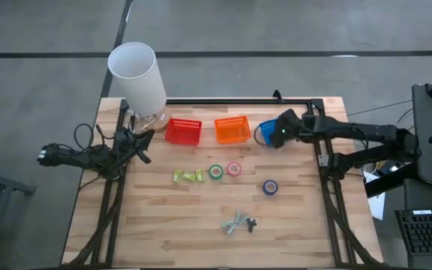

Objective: Pick and place Stapler, Stapler remover, tape
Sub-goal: Put the red tape into the blue bin

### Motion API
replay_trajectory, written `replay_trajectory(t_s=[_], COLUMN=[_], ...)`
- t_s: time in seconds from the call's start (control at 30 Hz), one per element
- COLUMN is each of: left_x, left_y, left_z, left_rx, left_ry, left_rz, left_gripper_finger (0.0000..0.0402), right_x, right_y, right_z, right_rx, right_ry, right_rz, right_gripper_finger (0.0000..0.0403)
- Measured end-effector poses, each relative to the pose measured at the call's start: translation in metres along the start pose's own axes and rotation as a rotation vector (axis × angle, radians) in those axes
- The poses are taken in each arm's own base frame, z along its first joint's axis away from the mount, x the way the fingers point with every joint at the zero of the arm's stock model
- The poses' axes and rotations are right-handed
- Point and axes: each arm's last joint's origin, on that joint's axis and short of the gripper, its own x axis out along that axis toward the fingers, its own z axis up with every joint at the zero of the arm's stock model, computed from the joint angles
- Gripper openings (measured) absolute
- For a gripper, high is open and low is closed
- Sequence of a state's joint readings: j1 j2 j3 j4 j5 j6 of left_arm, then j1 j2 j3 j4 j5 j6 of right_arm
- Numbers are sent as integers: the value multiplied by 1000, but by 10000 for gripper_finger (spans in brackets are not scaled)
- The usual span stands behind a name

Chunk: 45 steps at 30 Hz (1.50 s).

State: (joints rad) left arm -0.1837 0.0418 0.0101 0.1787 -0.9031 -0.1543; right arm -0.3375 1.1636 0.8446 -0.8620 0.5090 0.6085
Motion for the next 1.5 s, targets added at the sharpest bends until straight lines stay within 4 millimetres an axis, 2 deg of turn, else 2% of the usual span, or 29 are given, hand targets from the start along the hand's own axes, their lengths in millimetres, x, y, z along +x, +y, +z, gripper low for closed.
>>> replay_trajectory(t_s=[0.2, 0.47, 0.63, 0.93, 1.3, 1.5], left_x=[0, 0, 0, 0, 0, 0], left_y=[0, 0, 0, 0, 0, 0], left_z=[0, 0, 0, 0, 0, 0], left_rx=[1, 1, 1, 0, 0, 1], left_ry=[0, 1, 1, 0, 0, 0], left_rz=[0, 0, 0, 0, 0, 0], left_gripper_finger=[23, 23, 25, 24, 24, 24], right_x=[33, 69, 83, 90, 90, 90], right_y=[-4, -1, 2, 3, 0, 0], right_z=[13, 13, 11, 11, 9, 9], right_rx=[11, -15, -43, -43, -48, -32], right_ry=[87, 205, 252, 241, 226, 225], right_rz=[82, 169, 177, 118, 39, 36], right_gripper_finger=[106, 107, 107, 114, 207, 218])
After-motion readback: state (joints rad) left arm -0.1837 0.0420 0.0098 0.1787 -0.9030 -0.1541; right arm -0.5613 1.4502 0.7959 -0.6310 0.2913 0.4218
